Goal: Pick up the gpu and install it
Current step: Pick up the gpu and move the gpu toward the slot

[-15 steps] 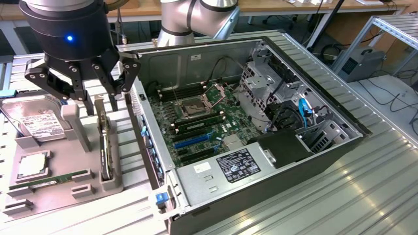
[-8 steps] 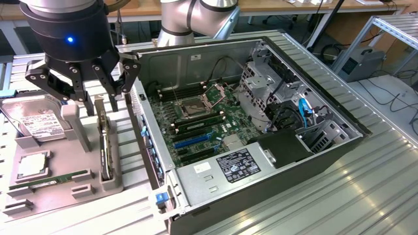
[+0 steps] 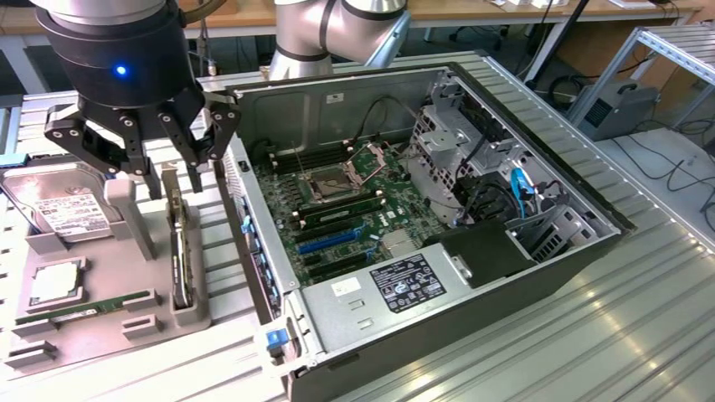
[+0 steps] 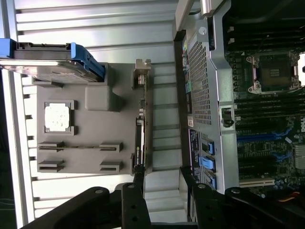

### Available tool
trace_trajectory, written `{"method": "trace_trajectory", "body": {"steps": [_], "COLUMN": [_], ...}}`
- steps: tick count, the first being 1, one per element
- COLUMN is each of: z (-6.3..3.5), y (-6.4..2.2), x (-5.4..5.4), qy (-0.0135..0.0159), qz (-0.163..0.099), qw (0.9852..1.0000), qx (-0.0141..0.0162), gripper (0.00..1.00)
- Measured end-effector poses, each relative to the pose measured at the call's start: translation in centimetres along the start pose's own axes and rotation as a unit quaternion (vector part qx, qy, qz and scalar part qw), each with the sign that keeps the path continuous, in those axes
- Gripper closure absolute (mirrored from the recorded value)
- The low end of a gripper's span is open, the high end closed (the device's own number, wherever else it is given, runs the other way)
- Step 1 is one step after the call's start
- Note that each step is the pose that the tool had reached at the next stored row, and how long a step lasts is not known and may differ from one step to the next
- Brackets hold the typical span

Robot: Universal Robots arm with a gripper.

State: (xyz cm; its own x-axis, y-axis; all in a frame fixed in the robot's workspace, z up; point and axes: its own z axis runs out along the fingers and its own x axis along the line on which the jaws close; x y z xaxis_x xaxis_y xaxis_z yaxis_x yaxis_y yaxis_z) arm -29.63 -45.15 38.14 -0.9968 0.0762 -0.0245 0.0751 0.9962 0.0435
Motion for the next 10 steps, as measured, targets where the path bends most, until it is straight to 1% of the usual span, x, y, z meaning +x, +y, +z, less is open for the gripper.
{"method": "trace_trajectory", "body": {"steps": [10], "z": [0.25], "y": [-0.01], "x": [0.01], "qy": [0.0000], "qz": [0.000], "qw": [1.0000], "qx": [0.0000], "gripper": [0.58]}}
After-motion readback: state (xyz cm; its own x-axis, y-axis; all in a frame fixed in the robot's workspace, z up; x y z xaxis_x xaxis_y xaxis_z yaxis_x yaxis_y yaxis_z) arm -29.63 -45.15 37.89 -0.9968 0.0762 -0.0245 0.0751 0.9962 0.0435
